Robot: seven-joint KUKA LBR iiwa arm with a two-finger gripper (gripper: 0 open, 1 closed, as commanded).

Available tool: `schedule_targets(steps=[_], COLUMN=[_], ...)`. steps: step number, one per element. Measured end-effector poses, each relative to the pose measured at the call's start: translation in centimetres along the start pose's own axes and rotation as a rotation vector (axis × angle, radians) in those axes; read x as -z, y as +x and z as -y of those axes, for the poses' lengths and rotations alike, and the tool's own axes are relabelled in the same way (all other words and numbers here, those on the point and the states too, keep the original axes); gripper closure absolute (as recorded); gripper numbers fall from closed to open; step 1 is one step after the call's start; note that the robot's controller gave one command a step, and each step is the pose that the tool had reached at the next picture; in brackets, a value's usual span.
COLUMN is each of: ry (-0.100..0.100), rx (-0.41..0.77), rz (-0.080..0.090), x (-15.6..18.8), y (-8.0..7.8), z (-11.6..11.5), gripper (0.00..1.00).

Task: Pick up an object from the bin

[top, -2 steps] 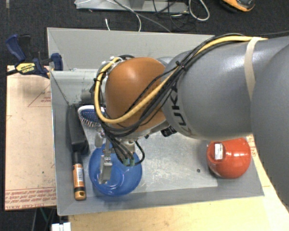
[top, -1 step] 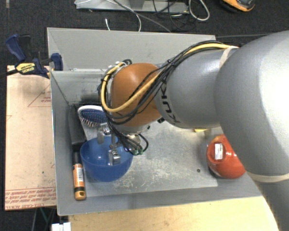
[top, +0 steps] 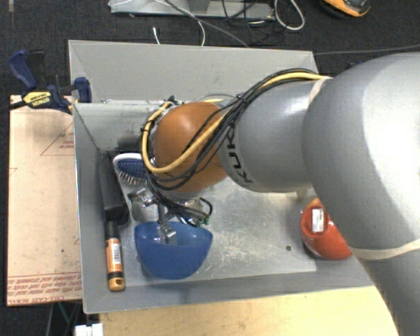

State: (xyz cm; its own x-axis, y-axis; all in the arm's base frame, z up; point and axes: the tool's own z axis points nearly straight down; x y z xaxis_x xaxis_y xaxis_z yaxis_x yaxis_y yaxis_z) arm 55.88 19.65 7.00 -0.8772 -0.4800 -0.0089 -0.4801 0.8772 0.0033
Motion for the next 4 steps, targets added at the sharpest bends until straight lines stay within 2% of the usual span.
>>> schedule_targets(steps=[1,2,3,4], ry=[0.001,-0.002,0.002,0.002], rx=[0.512,0.469,0.64,0.64], rz=[-0.002,0.001,-0.001,-0.001], x=[0.1,2.9,0.5,0.5], y=[3.2,3.6,3.6,3.6], z=[0.0,-5.4,-0.3,-0.3], gripper=[0.0,0.0,1.0,1.0])
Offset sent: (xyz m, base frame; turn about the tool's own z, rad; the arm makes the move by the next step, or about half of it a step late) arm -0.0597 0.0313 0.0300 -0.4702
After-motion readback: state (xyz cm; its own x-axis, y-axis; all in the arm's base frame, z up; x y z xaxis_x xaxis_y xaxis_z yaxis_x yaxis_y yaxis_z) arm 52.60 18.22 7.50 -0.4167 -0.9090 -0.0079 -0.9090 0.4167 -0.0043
